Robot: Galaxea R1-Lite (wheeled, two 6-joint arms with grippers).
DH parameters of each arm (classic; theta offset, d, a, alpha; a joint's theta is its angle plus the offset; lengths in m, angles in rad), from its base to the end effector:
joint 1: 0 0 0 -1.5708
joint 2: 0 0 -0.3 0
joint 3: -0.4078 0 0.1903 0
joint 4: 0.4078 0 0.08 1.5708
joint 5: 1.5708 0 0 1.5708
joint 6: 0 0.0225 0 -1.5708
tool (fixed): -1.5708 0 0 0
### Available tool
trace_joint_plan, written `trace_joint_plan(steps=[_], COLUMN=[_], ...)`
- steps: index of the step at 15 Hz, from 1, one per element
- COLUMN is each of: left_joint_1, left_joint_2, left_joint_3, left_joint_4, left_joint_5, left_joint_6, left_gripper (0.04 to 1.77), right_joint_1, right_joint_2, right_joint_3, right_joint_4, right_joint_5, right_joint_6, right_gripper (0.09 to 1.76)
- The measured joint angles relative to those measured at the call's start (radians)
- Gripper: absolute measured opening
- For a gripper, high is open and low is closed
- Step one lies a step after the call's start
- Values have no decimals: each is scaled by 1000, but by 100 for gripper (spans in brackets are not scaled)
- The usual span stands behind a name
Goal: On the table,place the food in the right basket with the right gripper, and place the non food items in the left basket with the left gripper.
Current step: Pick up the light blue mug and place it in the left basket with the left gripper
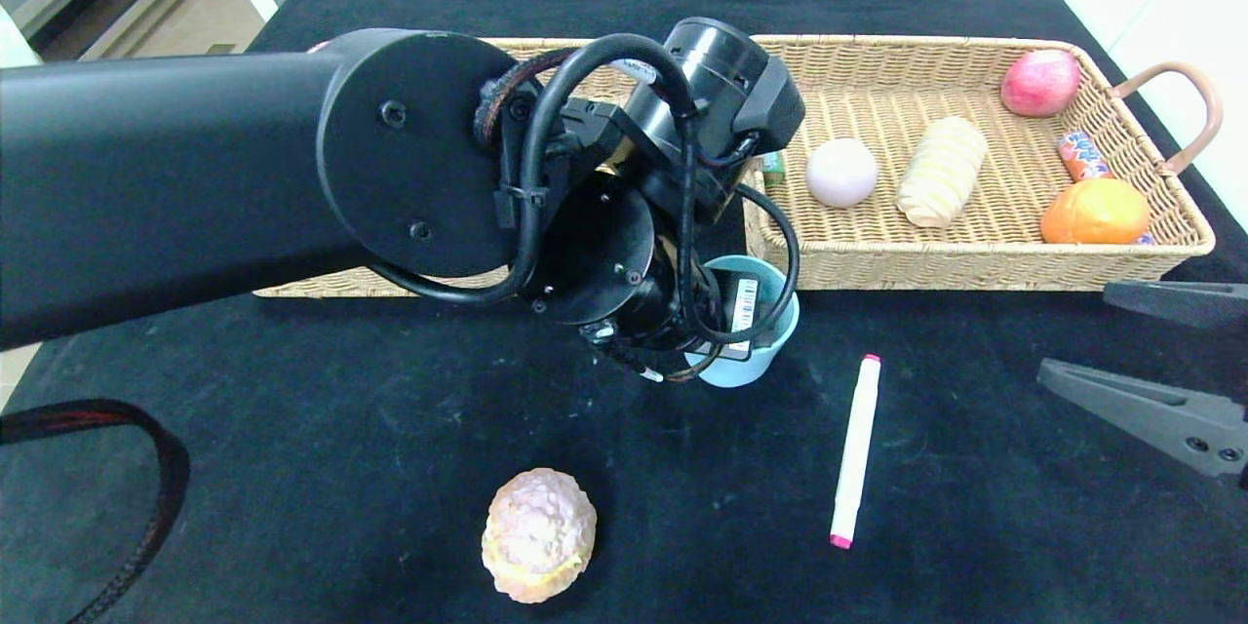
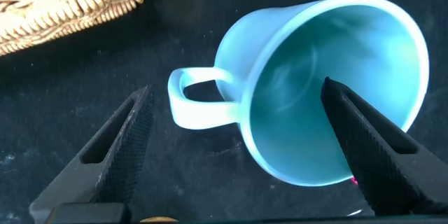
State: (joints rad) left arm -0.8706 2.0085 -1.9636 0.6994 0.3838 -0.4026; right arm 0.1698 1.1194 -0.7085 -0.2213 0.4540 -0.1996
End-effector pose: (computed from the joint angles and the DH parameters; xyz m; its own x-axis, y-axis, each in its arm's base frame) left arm 0.2508 -0.2846 0.2709 0.7258 -0.2803 -0.6282 0.3181 0.9465 -0.0548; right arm 0.1539 0.0364 0.2505 0.7958 0.5814 -0.1694 -0.6018 0.7905 -0.1137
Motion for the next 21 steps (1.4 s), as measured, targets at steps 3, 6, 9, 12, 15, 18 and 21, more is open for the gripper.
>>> trace_joint_plan(steps=[3,6,9,12,15,18,21], left_joint_1=[-1,-2,-5,-4,-4,-6,-8], left_joint_2=[0,-3,-6,-9,-10,-9,-8], left_joint_3=[4,7,10,10,11,11,10], left_joint_4=[4,8,11,26,26,26,25], left_joint_5=[0,0,0,0,0,0,0], left_joint_6=[1,2,2,1,1,1,1], left_gripper=[116,82,16,16,16,16,16], right_joint_1=[0,0,0,0,0,0,0], right_joint_2=[0,1,3,3,3,3,3], right_joint_3=[1,1,1,3,3,1,1], right_joint_4=[0,0,0,0,0,0,0], right_joint_5=[1,0,0,0,0,0,-1], right_joint_6=[-1,-1,-1,-1,-1,-1,-1], right_gripper=[171,171,171,171,171,171,171])
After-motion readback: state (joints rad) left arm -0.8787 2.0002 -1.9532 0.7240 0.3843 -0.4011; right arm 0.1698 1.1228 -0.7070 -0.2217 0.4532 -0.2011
